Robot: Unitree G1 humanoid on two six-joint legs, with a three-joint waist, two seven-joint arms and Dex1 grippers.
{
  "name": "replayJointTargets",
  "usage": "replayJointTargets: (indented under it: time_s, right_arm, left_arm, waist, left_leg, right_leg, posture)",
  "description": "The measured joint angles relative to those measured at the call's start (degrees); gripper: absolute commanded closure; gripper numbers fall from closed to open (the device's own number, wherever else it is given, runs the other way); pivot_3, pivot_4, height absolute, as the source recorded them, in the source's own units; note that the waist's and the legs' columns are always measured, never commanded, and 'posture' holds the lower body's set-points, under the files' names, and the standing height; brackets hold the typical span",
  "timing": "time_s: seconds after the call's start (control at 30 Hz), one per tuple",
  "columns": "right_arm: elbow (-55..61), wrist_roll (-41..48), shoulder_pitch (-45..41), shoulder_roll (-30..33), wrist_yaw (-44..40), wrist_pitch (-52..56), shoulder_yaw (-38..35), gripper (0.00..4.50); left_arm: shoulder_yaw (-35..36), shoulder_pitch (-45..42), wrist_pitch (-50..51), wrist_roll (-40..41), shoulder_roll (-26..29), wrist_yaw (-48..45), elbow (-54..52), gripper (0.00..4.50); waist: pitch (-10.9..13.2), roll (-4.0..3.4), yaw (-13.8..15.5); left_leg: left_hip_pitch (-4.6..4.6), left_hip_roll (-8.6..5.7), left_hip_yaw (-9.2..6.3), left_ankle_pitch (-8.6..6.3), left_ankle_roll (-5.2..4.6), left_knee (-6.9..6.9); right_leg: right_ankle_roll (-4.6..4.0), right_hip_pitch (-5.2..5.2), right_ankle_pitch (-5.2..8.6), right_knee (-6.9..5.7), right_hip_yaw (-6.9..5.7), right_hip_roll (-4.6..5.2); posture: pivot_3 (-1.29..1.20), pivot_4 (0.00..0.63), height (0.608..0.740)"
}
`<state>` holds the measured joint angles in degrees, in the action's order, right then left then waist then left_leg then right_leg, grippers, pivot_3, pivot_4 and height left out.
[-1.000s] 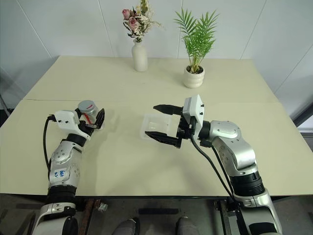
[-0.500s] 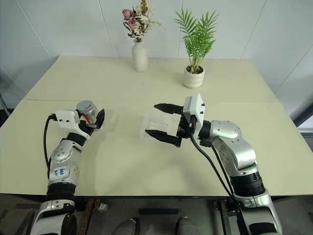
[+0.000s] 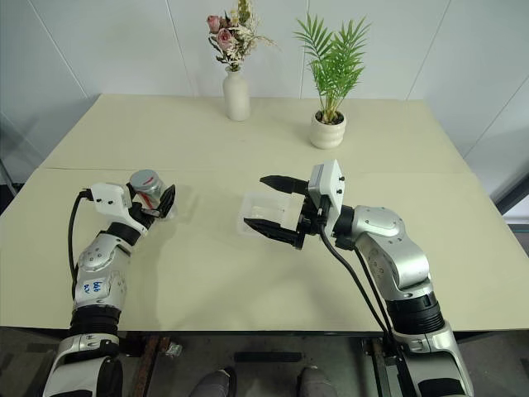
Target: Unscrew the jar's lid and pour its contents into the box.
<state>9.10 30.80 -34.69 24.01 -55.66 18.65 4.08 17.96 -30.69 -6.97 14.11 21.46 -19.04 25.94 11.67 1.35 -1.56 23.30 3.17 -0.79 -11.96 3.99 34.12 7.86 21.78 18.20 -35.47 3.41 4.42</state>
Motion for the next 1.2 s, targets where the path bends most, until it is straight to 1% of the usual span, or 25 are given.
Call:
replayJointTargets:
  time_s: [0.07,0.17,0.3,0.4,0.57,0.67,0.8,0.87,1.0,1.13,1.2]
  right_arm:
    - [0.03,0.00,0.00,-0.09,0.16,0.00,0.00,0.00]
    - [0.06,0.00,0.00,-0.21,0.24,0.00,0.00,0.00]
    - [0.07,-0.01,0.00,-0.35,0.28,0.00,0.00,0.00]
    - [0.07,-0.01,0.00,-0.36,0.30,-0.02,0.00,0.00]
    - [0.05,-0.03,-0.16,-0.55,0.30,-0.11,0.00,0.00]
    - [0.03,-0.05,-0.42,-0.57,0.29,-0.14,0.00,0.00]
    - [-0.10,-0.04,-1.02,-0.37,0.14,0.03,-0.03,0.00]
    - [-0.08,0.16,-1.43,0.10,0.13,0.75,-0.03,0.00]
    - [1.40,2.06,-2.06,2.25,0.62,5.92,-0.24,0.00]
    - [4.29,2.00,-3.67,3.56,2.85,10.89,0.13,0.00]
    - [5.30,1.20,-5.49,3.35,5.88,14.19,0.95,0.00]
  left_arm:
    - [0.00,-0.59,0.00,0.16,0.00,-0.23,0.23,0.02]
    - [0.01,-1.03,0.00,0.25,0.00,-0.70,1.57,0.55]
    - [0.01,-1.02,0.16,0.21,0.59,-0.67,2.10,1.73]
    - [0.17,-0.98,0.40,0.23,1.83,-0.90,2.10,1.76]
    - [0.49,-0.50,0.94,0.45,2.30,-1.53,2.09,1.76]
    - [0.35,-0.18,2.28,1.95,2.36,-4.30,0.88,1.76]
    - [-1.98,0.15,7.60,7.26,2.56,-13.87,-6.28,1.76]
    - [-3.60,0.18,11.48,10.45,3.76,-19.04,-10.32,1.76]
    - [-7.13,0.67,19.53,15.72,6.29,-28.95,-17.46,1.76]
    - [-9.83,0.78,23.88,17.42,6.54,-34.09,-19.57,1.76]
    - [-11.14,0.64,25.13,17.45,6.60,-35.84,-19.75,1.76]
  waist:
    - [0.00,0.00,-0.04]
    - [0.00,0.00,-0.05]
    - [0.00,0.00,-0.04]
    - [0.00,0.00,-0.05]
    - [0.00,0.00,-0.03]
    - [0.00,0.00,-0.02]
    - [0.00,0.01,-0.03]
    - [0.00,0.01,-0.03]
    - [0.01,0.00,-0.18]
    - [0.01,0.00,-0.21]
    - [0.01,0.00,-0.25]
  left_leg:
    - [0.00,0.00,0.01,0.00,0.00,0.00]
    - [0.00,0.00,0.01,0.00,0.00,-0.01]
    - [0.00,0.00,0.01,0.00,0.00,-0.01]
    - [0.00,0.00,0.01,0.00,0.00,-0.02]
    - [0.00,0.00,0.01,0.00,0.00,-0.03]
    - [0.01,0.01,0.01,0.00,0.00,-0.05]
    - [0.09,0.01,0.01,0.00,0.01,-0.06]
    - [0.11,0.01,0.01,0.00,0.01,-0.06]
    - [0.12,0.03,0.03,0.00,0.01,-0.10]
    - [0.13,0.09,0.03,0.00,0.01,-0.10]
    - [0.15,0.12,0.04,0.00,0.01,-0.10]
  right_leg:
    - [0.00,0.00,0.00,0.00,0.00,0.00]
    - [0.00,0.01,0.00,0.00,0.00,0.00]
    - [0.00,0.01,0.00,0.00,0.00,0.00]
    - [0.00,0.02,0.00,0.00,0.00,0.00]
    - [0.00,0.02,0.00,0.01,0.00,0.00]
    - [0.00,0.02,0.00,0.02,0.00,0.00]
    - [0.00,0.09,0.01,0.03,0.00,0.00]
    - [-0.01,0.13,0.01,0.03,0.00,0.00]
    - [-0.06,0.18,0.04,0.02,0.01,0.00]
    - [-0.16,0.28,0.09,-0.07,0.02,-0.05]
    - [-0.20,0.35,0.11,-0.13,0.03,-0.08]
  posture:
    - [0.00,0.150,0.740]
    - [0.00,0.150,0.740]
    - [0.00,0.150,0.740]
    - [0.00,0.150,0.740]
    - [0.00,0.150,0.740]
    - [0.00,0.150,0.740]
    - [0.00,0.150,0.740]
    - [0.00,0.150,0.740]
    - [0.00,0.150,0.740]
    - [0.00,0.150,0.740]
    - [0.00,0.150,0.740]
